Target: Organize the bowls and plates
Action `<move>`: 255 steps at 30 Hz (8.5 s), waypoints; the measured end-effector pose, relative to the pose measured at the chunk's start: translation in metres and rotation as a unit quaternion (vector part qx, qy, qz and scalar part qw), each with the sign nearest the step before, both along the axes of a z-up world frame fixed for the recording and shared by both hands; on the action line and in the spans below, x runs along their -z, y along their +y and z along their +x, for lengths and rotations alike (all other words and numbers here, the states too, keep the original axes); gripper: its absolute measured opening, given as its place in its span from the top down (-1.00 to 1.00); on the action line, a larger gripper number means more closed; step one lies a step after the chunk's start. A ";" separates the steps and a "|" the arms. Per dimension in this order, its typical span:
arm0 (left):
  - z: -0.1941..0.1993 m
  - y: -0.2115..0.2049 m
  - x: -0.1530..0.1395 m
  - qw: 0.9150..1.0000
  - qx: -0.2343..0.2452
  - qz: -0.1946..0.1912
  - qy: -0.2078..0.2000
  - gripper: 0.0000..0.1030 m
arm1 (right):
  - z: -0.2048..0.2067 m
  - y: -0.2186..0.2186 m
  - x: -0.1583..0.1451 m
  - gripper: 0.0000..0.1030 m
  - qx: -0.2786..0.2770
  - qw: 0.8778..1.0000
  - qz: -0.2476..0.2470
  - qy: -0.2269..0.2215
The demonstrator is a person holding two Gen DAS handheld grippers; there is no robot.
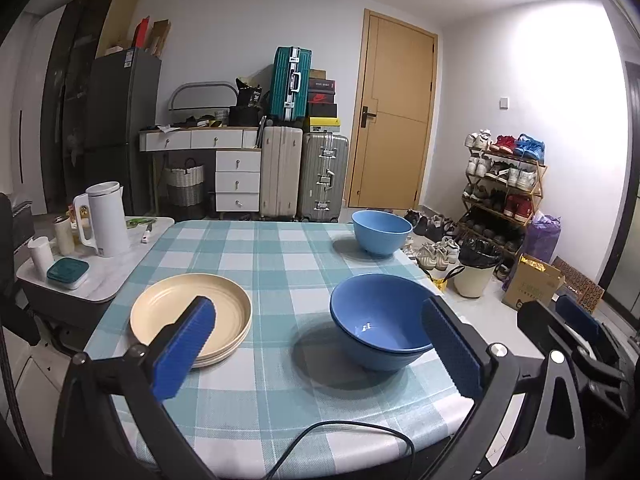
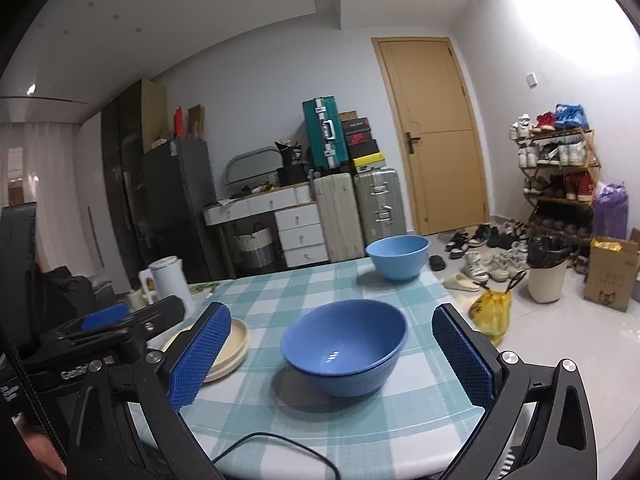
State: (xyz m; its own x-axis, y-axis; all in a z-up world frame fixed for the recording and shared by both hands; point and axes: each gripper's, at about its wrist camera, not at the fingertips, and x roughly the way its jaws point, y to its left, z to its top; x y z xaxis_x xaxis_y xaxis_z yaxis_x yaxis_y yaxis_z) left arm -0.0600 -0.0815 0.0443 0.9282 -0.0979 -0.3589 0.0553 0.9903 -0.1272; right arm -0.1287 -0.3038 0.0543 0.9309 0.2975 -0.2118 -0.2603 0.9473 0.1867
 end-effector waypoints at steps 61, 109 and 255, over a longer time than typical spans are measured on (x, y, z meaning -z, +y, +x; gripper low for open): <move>0.221 -0.005 -0.015 0.958 0.093 0.012 0.270 -1.00 | 0.181 -0.057 -0.062 -0.99 0.033 0.996 0.003 0.085; 0.543 -0.099 0.087 0.872 0.098 -0.117 0.464 -0.98 | 0.563 -0.125 0.086 -0.69 0.041 0.866 0.241 0.437; 0.169 -0.053 0.062 0.955 0.113 0.084 0.260 0.68 | 0.194 -0.018 0.062 0.60 0.063 0.913 0.117 0.386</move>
State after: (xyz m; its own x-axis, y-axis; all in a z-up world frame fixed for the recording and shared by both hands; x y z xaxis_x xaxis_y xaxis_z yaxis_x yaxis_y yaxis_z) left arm 0.1088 -0.1346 -0.0181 0.5830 -0.1747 -0.7934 0.2421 0.9696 -0.0356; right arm 0.0648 -0.3219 -0.0074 0.5615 0.3194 -0.7634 0.1435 0.8709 0.4700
